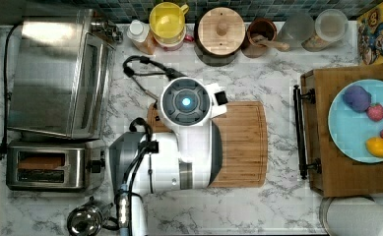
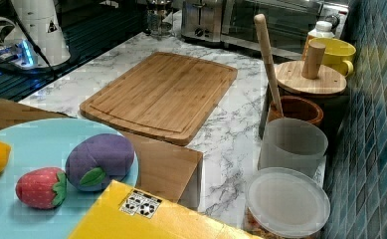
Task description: Turn on the toaster.
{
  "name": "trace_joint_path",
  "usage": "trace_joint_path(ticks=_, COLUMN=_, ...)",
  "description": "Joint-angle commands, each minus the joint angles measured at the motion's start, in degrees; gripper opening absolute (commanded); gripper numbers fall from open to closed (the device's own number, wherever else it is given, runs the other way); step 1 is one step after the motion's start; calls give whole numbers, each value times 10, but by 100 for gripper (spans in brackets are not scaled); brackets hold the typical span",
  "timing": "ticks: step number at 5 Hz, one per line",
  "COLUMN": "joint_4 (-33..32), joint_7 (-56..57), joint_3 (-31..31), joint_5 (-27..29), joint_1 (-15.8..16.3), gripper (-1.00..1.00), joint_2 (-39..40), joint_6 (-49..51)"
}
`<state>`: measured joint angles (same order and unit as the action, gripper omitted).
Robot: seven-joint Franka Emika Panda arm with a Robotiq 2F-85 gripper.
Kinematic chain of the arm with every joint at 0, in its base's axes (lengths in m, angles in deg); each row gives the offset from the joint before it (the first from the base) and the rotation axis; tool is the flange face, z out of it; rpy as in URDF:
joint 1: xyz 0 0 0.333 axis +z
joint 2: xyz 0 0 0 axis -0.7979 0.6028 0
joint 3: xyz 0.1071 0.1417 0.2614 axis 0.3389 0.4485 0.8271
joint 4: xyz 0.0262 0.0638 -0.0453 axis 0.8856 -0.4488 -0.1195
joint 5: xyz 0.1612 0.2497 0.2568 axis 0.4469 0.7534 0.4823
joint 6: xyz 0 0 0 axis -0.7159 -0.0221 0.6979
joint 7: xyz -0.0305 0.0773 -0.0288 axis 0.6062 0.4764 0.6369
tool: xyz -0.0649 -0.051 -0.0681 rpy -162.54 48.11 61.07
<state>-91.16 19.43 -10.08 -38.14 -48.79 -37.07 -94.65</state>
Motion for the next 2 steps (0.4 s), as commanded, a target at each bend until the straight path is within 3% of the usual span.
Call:
trace_joint_path(ticks=1, joint_4=-64, joint_7=59, joint_3=66, joint_5=32, joint_1=70, gripper=-100, joint_2=-61, joint_6=-22)
trace_joint_path(ticks=2, joint_4=-84, joint_7=67, joint_3=80, joint_5=28, joint_1=88, gripper=-100, joint_2=-67, joint_6=-27)
